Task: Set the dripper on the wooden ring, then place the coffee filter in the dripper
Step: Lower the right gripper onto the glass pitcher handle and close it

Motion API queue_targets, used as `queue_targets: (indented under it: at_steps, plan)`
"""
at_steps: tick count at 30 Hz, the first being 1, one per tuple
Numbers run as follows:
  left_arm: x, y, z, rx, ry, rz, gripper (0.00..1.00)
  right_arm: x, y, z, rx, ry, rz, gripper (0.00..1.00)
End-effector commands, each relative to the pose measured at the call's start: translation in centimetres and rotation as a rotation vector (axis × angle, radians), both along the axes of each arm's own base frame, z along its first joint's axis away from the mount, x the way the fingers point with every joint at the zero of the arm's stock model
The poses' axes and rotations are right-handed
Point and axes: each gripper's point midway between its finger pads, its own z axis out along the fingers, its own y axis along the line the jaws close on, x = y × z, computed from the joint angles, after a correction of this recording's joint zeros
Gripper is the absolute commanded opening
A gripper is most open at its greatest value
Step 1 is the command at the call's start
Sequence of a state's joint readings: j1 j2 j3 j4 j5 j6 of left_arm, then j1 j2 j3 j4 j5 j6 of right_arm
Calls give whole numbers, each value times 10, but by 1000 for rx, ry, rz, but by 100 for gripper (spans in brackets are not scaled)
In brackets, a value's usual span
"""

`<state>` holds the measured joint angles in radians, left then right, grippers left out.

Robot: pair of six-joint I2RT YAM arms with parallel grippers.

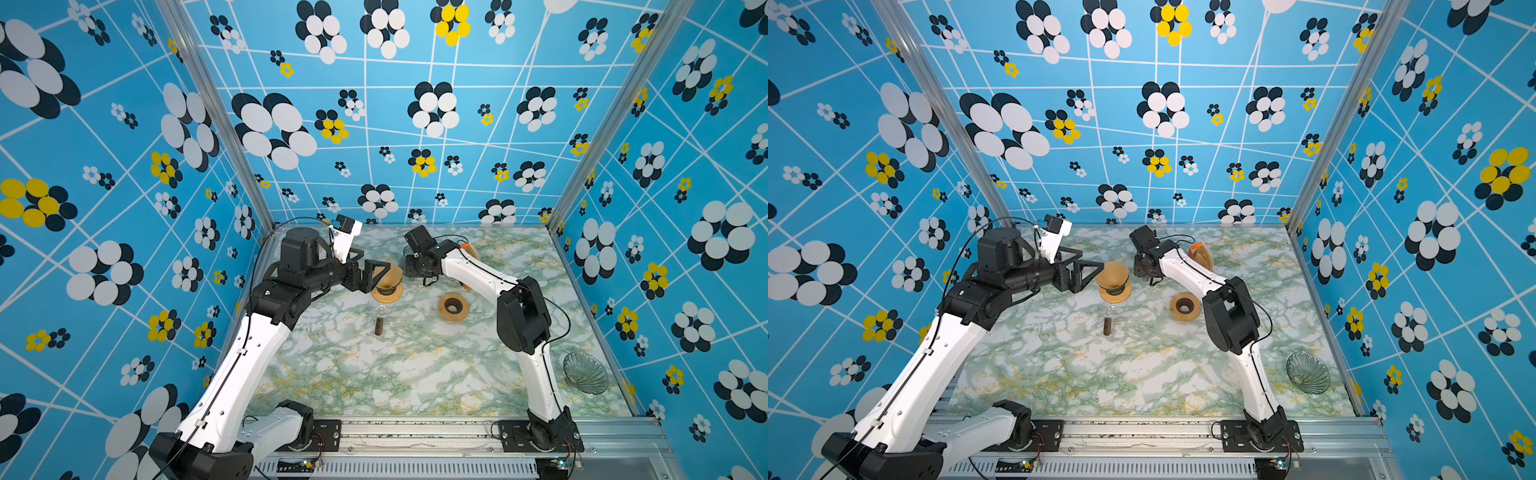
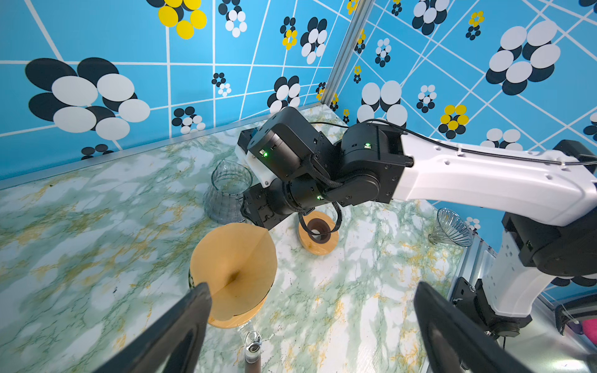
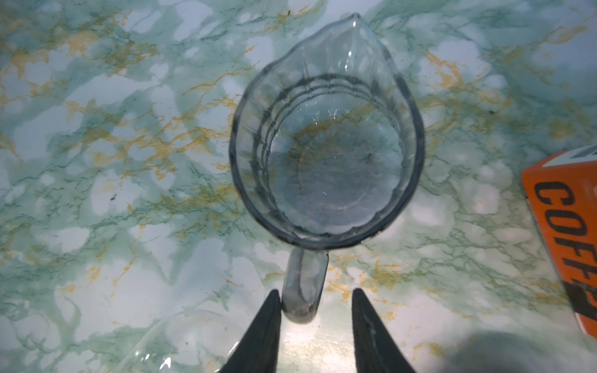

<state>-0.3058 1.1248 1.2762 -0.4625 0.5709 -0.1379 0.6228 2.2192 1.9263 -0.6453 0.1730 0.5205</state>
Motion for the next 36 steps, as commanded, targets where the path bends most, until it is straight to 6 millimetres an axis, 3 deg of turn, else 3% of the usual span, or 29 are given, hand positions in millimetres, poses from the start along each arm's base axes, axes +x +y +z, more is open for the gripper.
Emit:
queue_targets:
  at_steps: [1, 19, 25, 36]
  plan:
    - [1, -6, -3, -13, 4, -28, 99, 0, -7, -9, -60, 11, -25, 37]
    - [-12, -19, -12, 19, 29, -136, 99, 13, -1, -13, -46, 10, 4, 29]
    - [-1, -13, -25, 81, 49, -76, 99, 16, -2, -16, -50, 12, 5, 27]
    - [0, -15, -25, 71, 58, -77, 99, 19, -3, -18, -73, 14, 19, 21]
